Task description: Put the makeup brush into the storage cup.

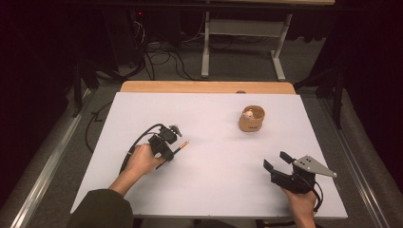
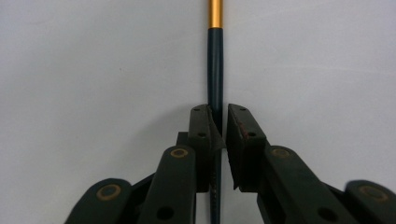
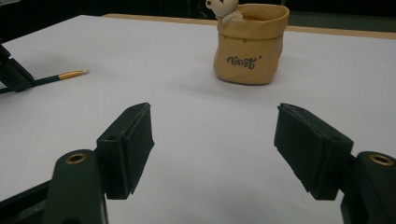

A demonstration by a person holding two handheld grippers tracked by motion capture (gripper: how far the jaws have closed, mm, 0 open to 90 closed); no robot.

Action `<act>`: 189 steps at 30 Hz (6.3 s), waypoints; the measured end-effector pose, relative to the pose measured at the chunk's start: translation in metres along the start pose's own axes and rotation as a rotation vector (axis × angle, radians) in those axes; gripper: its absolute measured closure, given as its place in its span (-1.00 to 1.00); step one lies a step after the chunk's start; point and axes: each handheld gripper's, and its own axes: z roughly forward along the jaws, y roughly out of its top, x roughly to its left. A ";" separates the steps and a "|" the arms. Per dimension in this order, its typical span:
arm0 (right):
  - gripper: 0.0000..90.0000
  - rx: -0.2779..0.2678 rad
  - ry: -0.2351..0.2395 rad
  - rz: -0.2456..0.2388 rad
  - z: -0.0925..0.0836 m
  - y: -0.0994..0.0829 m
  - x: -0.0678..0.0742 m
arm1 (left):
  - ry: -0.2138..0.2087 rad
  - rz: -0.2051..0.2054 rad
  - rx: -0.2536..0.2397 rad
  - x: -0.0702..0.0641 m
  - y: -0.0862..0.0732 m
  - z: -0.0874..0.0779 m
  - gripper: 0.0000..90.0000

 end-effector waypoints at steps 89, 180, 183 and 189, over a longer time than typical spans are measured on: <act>-0.33 0.001 -0.003 0.003 0.000 0.000 0.000 | -0.108 0.039 -0.344 -0.011 -0.037 -0.039 0.86; -0.23 0.006 0.272 -0.068 0.032 0.036 0.067 | -0.186 0.240 -0.621 -0.086 -0.039 -0.045 0.86; -0.22 0.011 0.288 -0.073 0.034 0.037 0.071 | -0.183 0.246 -0.623 -0.087 -0.039 -0.045 0.86; -0.19 0.027 0.320 -0.076 0.039 0.039 0.078 | -0.183 0.254 -0.622 -0.089 -0.039 -0.043 0.86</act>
